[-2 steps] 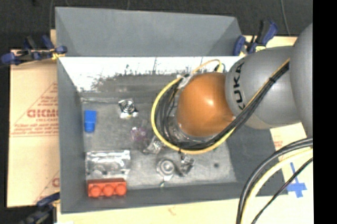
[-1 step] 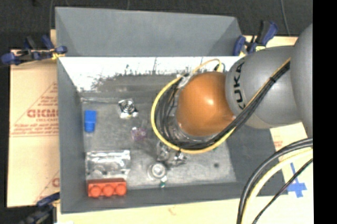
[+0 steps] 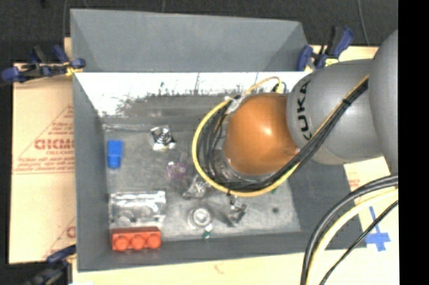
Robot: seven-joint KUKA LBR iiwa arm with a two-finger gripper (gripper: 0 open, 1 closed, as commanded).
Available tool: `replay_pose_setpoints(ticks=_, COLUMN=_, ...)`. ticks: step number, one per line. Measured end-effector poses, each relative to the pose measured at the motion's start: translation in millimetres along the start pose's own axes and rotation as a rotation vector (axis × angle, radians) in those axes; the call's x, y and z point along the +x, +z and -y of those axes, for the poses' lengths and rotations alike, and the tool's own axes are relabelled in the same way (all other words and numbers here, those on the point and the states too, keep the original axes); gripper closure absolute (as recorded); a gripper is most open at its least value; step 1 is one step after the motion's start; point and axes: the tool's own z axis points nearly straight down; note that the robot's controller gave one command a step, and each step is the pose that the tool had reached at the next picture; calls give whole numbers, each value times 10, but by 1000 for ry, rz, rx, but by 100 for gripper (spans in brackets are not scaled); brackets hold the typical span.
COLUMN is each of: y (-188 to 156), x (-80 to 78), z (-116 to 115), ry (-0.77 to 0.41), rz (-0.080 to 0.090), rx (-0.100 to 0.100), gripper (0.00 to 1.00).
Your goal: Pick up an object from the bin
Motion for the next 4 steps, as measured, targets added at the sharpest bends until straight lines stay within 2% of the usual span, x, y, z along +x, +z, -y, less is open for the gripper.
replay_pose_setpoints(ticks=1, y=-209, x=-173, z=-578, ry=-190, rz=0, rx=-6, gripper=0)
replay_pose_setpoints(ticks=2, y=7, x=-164, z=-160, ry=-104, rz=0, rx=-8, gripper=0)
replay_pose_setpoints(ticks=3, y=3, x=-220, z=-174, ry=-213, rz=-2, rx=1, gripper=0)
replay_pose_setpoints(ticks=4, y=-1, x=-236, z=-116, ry=-355, rz=4, rx=2, gripper=0)
